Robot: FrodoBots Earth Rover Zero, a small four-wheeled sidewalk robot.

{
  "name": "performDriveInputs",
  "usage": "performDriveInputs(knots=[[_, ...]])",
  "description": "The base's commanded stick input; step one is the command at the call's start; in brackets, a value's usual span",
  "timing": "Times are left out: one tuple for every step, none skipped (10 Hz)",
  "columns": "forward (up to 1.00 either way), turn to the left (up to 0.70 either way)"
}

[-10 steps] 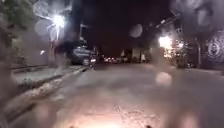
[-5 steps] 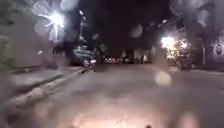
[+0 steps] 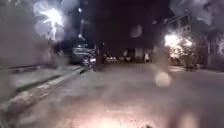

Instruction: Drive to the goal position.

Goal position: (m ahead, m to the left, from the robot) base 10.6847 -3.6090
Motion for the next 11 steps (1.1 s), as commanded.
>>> performDriveInputs(knots=[[0.7,0.0],[0.7,0.0],[0.7,0.0],[0.7,0.0],[0.7,0.0],[0.7,0.0],[0.7,0.0],[0.7,0.0],[0.7,0.0],[0.7,0.0],[0.7,0.0]])
